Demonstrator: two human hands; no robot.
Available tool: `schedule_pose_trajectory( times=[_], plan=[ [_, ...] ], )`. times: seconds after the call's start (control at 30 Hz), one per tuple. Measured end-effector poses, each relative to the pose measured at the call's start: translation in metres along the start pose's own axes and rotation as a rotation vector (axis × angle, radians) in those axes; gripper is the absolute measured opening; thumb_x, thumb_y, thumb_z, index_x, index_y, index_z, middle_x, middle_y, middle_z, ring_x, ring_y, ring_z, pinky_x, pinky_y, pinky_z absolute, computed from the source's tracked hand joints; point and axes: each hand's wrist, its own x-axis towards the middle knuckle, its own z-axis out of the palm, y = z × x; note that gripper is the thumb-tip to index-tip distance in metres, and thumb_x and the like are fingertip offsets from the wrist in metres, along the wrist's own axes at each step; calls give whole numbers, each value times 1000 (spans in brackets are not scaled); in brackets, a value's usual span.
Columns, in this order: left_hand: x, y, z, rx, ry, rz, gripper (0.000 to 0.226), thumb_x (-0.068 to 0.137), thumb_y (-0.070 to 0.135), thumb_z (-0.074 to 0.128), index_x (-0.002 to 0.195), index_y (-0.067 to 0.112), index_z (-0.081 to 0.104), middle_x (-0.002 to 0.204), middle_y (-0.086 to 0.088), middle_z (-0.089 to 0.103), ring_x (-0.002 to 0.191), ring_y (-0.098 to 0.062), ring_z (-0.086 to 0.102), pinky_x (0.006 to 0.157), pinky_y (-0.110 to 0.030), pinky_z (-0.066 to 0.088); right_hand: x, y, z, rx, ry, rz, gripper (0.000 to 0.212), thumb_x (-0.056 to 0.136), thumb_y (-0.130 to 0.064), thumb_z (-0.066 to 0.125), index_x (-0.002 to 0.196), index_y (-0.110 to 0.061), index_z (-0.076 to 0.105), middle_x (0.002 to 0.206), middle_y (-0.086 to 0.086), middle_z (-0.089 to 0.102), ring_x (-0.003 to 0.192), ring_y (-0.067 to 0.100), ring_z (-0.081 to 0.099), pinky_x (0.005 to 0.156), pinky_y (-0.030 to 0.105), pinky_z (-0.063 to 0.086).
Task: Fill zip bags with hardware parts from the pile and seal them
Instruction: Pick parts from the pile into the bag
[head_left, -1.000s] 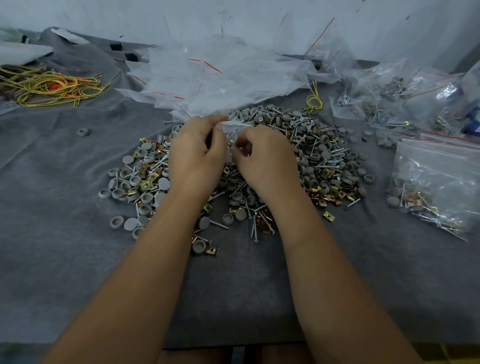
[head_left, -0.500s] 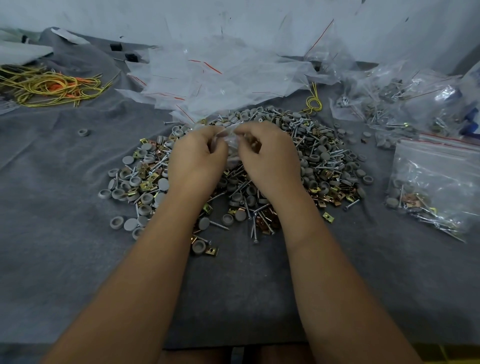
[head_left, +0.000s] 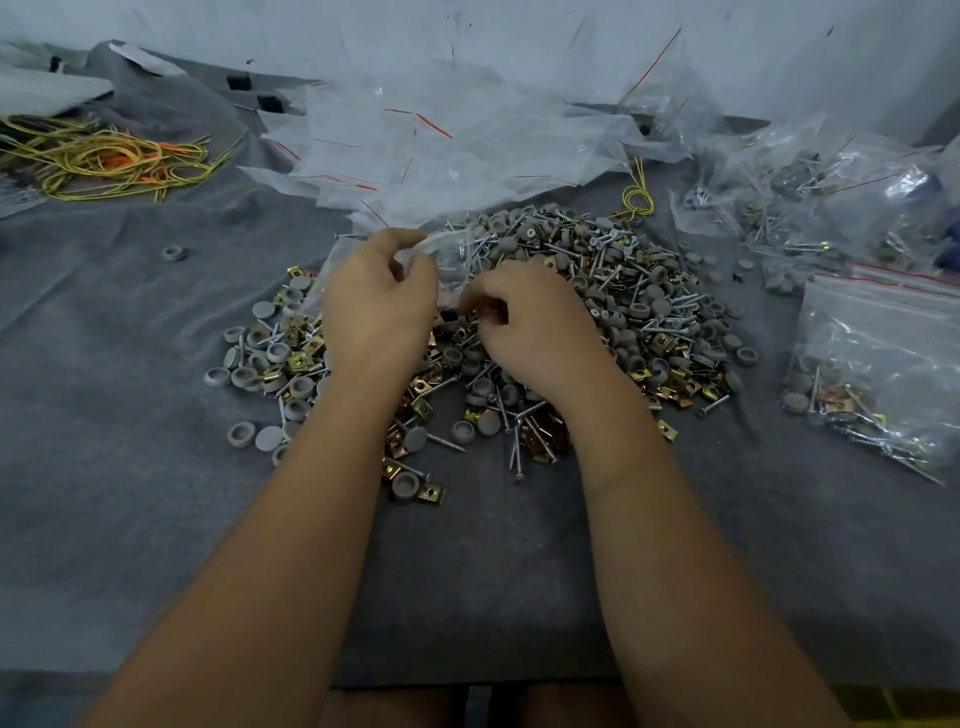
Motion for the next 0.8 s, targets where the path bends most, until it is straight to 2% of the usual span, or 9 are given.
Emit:
schedule_pose_trajectory(
  times=[0.07, 0.2, 0.33, 0.43, 0.57, 0.7, 0.8],
  plan=[
    [3, 0, -1, -98, 23, -58, 29, 89, 26, 49, 109, 26, 69, 43, 13, 46, 39, -1, 40, 38, -14, 27, 0, 0, 0, -40, -27, -13, 34, 85, -8, 56, 106, -29, 72, 90, -7, 56, 97, 19, 51, 78, 30, 40],
    [3, 1, -2, -147, 26, -98, 26, 90, 24, 47, 105, 23, 69, 37, 17, 42, 35, -2, 35, 36, -14, 23, 0, -1, 4, -136, -42, -54, 34, 91, -23, 58, 123, -32, 65, 90, -7, 45, 100, 20, 47, 77, 29, 29],
    [0, 3, -3, -105, -7, -86, 22, 91, 24, 46, 98, 33, 65, 39, 17, 44, 36, -3, 37, 36, -16, 24, 0, -1, 7, -215, -57, -63, 28, 91, -35, 61, 118, -31, 69, 89, -5, 42, 97, 22, 44, 77, 32, 32],
    [1, 3, -3, -93, -9, -99, 24, 91, 25, 47, 101, 30, 67, 39, 14, 44, 36, -4, 36, 43, -26, 26, 1, 0, 7, -198, -42, -62, 22, 89, -35, 64, 109, -30, 72, 86, -4, 42, 94, 20, 42, 75, 32, 31],
    [-1, 4, -3, -109, -15, -108, 23, 90, 26, 46, 99, 29, 67, 38, 15, 45, 35, -3, 34, 46, -26, 24, 1, -1, 8, -257, 28, -32, 20, 92, -37, 61, 103, -25, 72, 85, -5, 46, 96, 21, 48, 76, 32, 29],
    [-1, 4, -2, -155, 5, -128, 21, 91, 24, 46, 93, 31, 66, 39, 15, 45, 35, -4, 32, 47, -26, 25, 1, 1, 6, -355, 158, 37, 26, 91, -30, 62, 114, -20, 66, 107, 0, 61, 107, 23, 51, 92, 36, 36],
    [-1, 4, -3, -178, 34, -129, 23, 93, 23, 45, 95, 28, 67, 42, 14, 47, 35, -2, 35, 45, -25, 28, 1, -3, 3, -274, 181, -3, 22, 89, -21, 63, 110, -19, 70, 103, 1, 63, 104, 22, 52, 91, 36, 38]
  ],
)
